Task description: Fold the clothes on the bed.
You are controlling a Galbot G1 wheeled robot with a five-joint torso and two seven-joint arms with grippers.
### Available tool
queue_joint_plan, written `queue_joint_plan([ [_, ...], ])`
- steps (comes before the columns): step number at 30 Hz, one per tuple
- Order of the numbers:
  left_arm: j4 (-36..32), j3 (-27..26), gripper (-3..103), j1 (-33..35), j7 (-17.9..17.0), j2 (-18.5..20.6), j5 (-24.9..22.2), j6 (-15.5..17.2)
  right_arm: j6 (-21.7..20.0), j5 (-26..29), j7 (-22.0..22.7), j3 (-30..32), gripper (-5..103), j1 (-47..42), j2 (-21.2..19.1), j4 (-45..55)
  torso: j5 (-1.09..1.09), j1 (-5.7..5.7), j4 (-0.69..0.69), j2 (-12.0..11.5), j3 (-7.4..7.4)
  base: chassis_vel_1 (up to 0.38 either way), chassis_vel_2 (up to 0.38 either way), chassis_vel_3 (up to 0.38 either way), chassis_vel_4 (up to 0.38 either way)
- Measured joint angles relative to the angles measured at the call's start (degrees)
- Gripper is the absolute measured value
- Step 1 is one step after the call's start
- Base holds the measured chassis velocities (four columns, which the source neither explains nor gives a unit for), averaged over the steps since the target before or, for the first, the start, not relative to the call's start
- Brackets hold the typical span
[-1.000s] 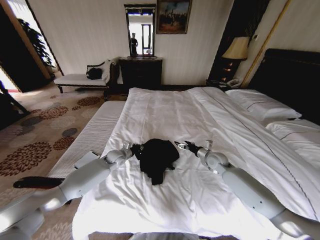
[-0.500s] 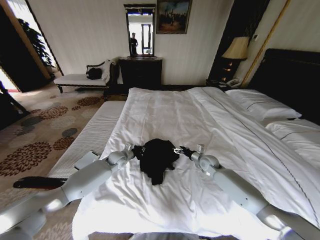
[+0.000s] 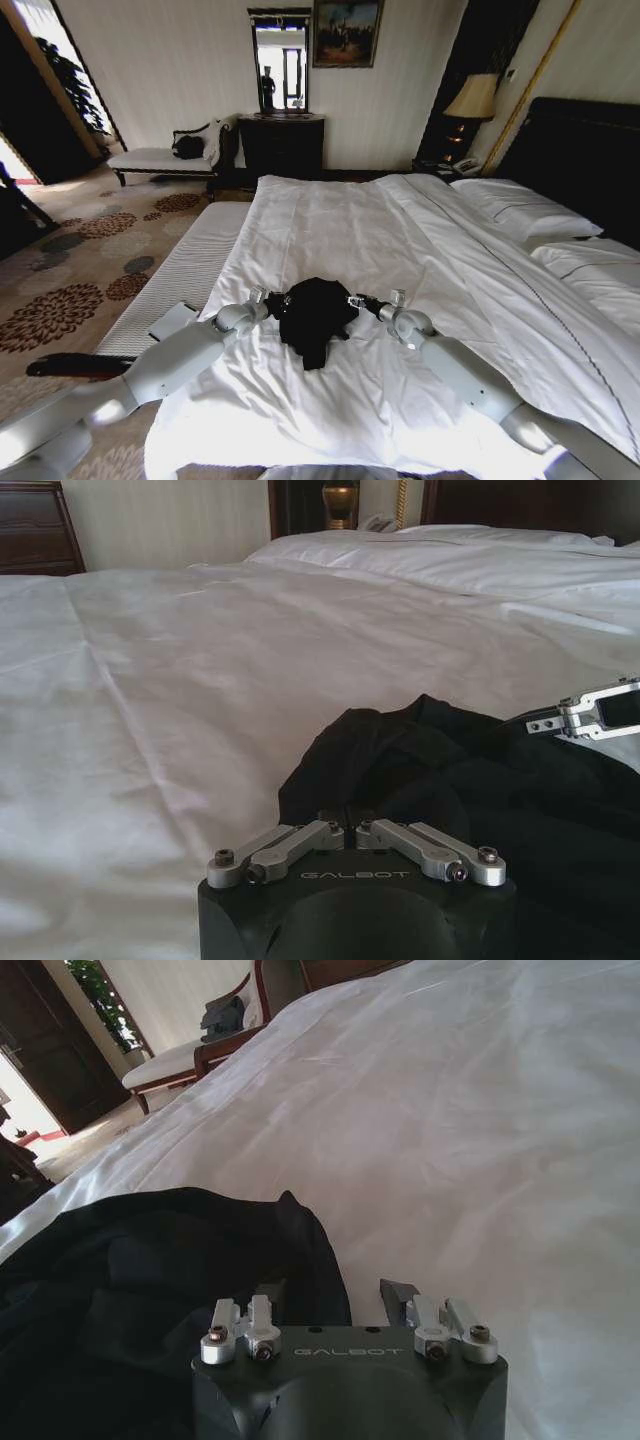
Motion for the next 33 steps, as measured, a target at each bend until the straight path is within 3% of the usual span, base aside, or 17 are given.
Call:
queue_joint_plan([
  [2,0.0,-0.03,0,0.04,0.0,-0.12,0.03,-0.02,-0.05,-0.07,0.02,-0.13,50,0.0,0.09,-0.1,0.0,0.0,-0.01,0.0,0.0,0.0,0.0,0.0,0.0],
  [5,0.07,-0.18,0,0.18,0.0,-0.12,0.12,-0.08,-0.09,-0.3,-0.01,-0.26,33,-0.16,0.08,-0.02,0.01,0.0,-0.01,0.0,0.0,0.0,0.0,0.0,0.0],
  [9,0.13,-0.61,0,0.53,0.0,-0.12,0.24,-0.15,-0.13,-0.44,-0.03,-0.28,22,-0.56,-0.08,0.48,0.0,0.0,0.0,0.0,0.0,0.0,0.0,0.0,0.0],
  [10,0.13,-0.88,0,0.86,0.0,-0.11,0.29,-0.18,-0.14,-0.62,-0.02,-0.28,12,-0.8,-0.29,0.89,0.0,0.0,-0.01,0.0,0.0,0.0,0.0,0.0,0.0],
  [12,0.14,-0.96,0,0.97,0.0,-0.11,0.33,-0.2,-0.14,-0.69,-0.02,-0.28,12,-0.85,-0.35,1.02,0.0,0.0,-0.01,0.0,0.0,0.0,0.0,0.0,0.0],
  [14,0.28,-1.2,0,1.27,0.0,-0.12,0.57,-0.27,-0.16,-0.84,0.22,-0.25,2,-0.95,-0.53,1.59,0.01,0.0,-0.01,0.0,0.0,0.0,0.0,0.0,0.0],
  [33,-1.26,-2.94,0,0.83,0.0,0.82,0.21,-0.42,-0.12,-0.87,2.48,2.51,0,-1.23,-2.91,7.66,0.0,0.0,0.0,0.0,0.0,0.0,0.0,0.0,0.0],
])
